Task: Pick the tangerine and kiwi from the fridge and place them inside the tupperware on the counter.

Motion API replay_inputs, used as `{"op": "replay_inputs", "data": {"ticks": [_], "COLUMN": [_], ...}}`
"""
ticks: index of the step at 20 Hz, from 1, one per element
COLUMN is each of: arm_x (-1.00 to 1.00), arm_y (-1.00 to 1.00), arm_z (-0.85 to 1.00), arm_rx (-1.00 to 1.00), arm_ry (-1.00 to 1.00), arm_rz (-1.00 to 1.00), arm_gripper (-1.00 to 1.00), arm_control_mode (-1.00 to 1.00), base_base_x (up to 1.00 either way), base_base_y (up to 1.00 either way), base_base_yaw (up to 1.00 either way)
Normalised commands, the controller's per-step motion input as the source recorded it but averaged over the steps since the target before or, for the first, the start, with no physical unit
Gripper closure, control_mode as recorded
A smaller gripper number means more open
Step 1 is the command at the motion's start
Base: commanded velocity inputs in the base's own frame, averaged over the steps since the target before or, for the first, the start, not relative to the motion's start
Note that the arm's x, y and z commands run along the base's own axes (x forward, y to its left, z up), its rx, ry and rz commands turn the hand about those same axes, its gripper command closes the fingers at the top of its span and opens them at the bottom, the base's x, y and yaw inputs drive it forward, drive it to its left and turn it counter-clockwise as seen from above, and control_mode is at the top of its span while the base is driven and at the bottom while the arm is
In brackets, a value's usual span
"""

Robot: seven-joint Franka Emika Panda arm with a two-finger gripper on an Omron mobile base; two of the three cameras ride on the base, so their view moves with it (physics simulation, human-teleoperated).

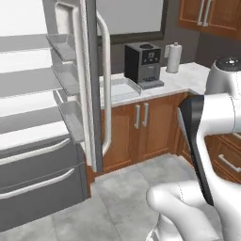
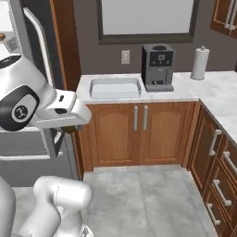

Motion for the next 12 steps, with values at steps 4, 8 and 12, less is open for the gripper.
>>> {"op": "replay_inputs", "data": {"ticks": [4, 8, 12], "arm_x": [0.00, 0.00, 0.00], "arm_y": [0.00, 0.00, 0.00], "arm_z": [0.00, 0.00, 0.00], "arm_rx": [0.00, 0.00, 0.00], "arm_ry": [0.00, 0.00, 0.00], "arm_rz": [0.00, 0.00, 0.00], "arm_gripper": [1.00, 1.00, 1.00], "arm_control_mode": [1.00, 1.00, 1.00], "base_base_x": [0.81, 0.72, 0.69], "base_base_y": [-0.38, -0.51, -0.53], "base_base_yaw": [0.41, 0.39, 0.38]}}
